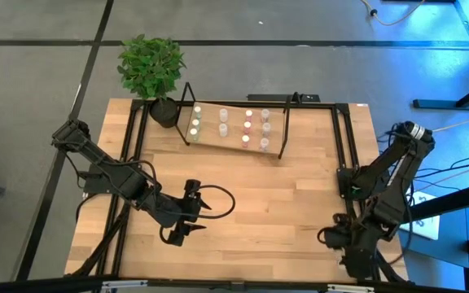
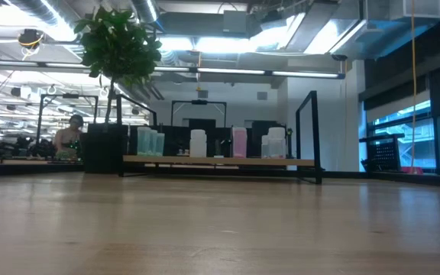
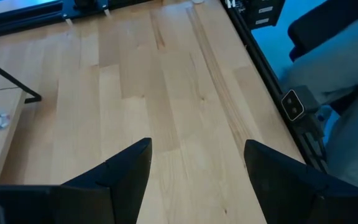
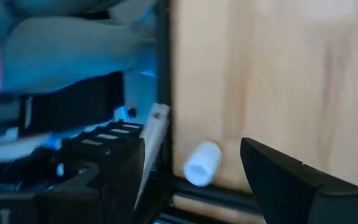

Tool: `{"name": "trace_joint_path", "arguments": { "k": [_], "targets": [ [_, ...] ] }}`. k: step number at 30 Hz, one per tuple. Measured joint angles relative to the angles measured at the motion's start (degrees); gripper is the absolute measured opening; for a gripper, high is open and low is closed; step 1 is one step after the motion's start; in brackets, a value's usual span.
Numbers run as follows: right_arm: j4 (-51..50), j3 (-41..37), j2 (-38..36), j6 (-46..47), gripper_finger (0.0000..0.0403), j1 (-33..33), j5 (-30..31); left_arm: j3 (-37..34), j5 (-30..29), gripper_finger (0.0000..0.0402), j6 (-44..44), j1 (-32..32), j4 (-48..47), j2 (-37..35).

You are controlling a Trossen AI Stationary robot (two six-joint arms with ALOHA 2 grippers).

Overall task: Pick and place medicine bottles onto shelf by color
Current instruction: Put the white medicine bottle on the shelf aligned with the other white medicine bottle

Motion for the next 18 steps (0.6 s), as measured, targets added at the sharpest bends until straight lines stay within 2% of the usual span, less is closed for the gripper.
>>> {"name": "trace_joint_path", "arguments": {
  "k": [4,11,18],
  "targets": [
    [1.65,-4.27,-0.3,7.44,0.0267,1.43,-0.12,0.0,0.0,0.025,0.0,0.0,-0.01,0.0],
    [8.37,-6.04,0.05,8.48,0.0267,4.25,0.07,0.0,0.0,0.025,0.0,0.0,-0.01,0.0],
    [8.26,-6.04,1.95,13.59,0.0267,6.6,0.07,0.0,0.0,0.025,0.0,0.0,-0.01,0.0]
  ]
}}
